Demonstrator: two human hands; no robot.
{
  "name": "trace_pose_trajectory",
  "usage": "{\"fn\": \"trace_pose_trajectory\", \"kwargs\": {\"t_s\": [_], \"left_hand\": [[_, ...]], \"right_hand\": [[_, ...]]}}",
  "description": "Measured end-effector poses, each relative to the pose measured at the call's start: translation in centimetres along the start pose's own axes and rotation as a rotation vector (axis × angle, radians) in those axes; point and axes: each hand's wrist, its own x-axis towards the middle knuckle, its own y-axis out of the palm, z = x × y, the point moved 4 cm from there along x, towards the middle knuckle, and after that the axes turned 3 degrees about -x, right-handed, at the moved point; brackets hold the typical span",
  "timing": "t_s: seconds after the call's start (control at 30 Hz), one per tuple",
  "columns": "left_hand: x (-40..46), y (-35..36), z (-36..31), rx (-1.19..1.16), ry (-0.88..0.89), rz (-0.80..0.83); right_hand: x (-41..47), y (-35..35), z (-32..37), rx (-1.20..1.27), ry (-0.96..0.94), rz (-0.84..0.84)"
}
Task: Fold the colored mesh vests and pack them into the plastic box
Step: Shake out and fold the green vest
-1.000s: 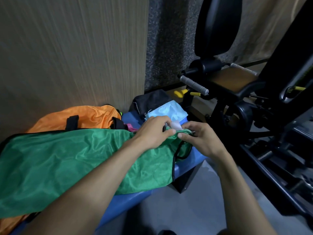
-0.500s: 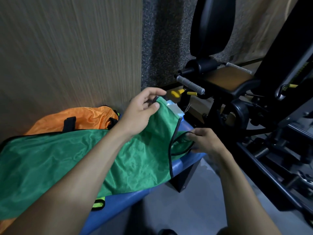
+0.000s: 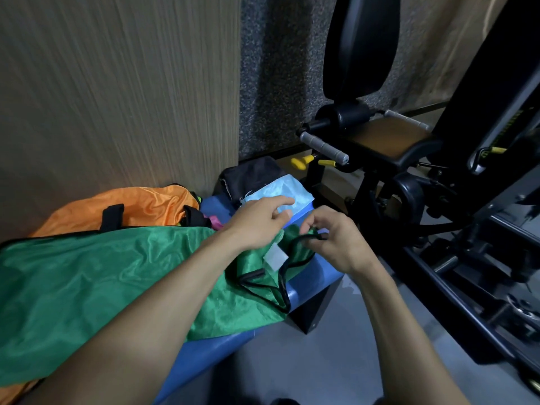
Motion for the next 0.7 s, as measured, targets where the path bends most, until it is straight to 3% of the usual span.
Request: {"fn": "trace_pose_trajectory", "kwargs": {"t_s": [0.13, 0.27, 0.4, 0.6, 0.7], "left_hand": [[0.4, 0.0, -0.3, 0.126, 0.055, 0.134], [-0.1, 0.2, -0.5, -0.009, 0.079, 0.250], [0.2, 0.5, 0.6, -0.195, 0.037, 0.221], [0.4, 0.8, 1.6, -0.400, -0.205, 0.215], [0.8, 0.9, 1.4, -0.469, -0.163, 0.180]], "right_hand": [[-0.2, -0.5, 0.8, -0.021, -0.086, -0.107], [-0.3, -0.5, 0.1, -0.086, -0.041, -0.278], [-0.4, 0.3, -0.5, 0.034, 0.064, -0.191], [-0.9, -0.2, 1.1, 0.032, -0.005, -0.151], [-1.2, -0.2, 1.9, 0.026, -0.036, -0.142]]}}
